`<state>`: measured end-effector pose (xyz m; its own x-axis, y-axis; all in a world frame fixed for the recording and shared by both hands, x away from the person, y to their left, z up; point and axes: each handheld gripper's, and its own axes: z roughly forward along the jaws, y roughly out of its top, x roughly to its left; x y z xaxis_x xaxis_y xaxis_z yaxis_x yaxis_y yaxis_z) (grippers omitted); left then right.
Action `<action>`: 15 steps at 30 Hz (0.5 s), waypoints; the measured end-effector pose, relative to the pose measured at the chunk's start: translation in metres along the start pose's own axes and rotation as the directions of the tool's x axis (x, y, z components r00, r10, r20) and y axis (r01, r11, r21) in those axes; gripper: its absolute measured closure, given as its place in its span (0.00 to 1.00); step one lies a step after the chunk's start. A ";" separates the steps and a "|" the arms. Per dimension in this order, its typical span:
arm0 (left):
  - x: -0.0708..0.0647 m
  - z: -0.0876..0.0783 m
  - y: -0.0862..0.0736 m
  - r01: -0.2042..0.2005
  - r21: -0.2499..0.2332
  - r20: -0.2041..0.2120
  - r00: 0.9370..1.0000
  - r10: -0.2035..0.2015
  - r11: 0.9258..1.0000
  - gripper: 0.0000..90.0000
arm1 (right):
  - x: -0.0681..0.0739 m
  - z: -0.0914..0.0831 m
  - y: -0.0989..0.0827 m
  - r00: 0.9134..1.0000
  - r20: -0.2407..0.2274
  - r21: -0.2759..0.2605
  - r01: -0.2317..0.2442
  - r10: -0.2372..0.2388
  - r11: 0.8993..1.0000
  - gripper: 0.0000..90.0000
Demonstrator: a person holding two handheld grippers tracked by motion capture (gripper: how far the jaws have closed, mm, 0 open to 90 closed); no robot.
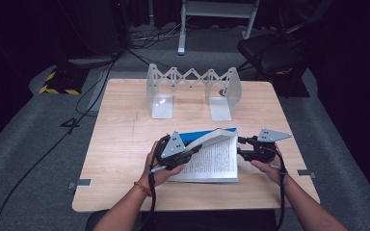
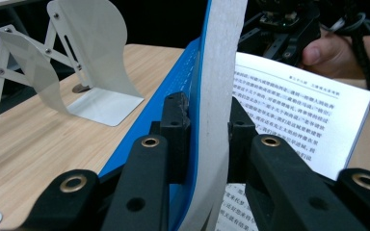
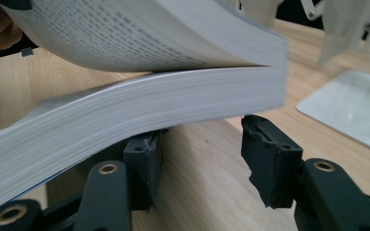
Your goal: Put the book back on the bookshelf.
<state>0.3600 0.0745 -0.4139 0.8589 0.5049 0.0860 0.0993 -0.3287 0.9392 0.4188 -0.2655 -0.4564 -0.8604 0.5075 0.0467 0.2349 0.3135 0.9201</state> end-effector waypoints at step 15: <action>-0.003 -0.028 -0.021 0.000 0.023 0.014 1.000 -0.001 1.000 0.82 | 0.031 0.005 0.046 0.995 -0.053 -0.096 0.075 -0.080 0.993 0.59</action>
<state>0.3412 0.1017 -0.4244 0.8659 0.4937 0.0807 0.1109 -0.3468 0.9314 0.4049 -0.2312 -0.4150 -0.8993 0.4372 -0.0064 0.1254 0.2719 0.9541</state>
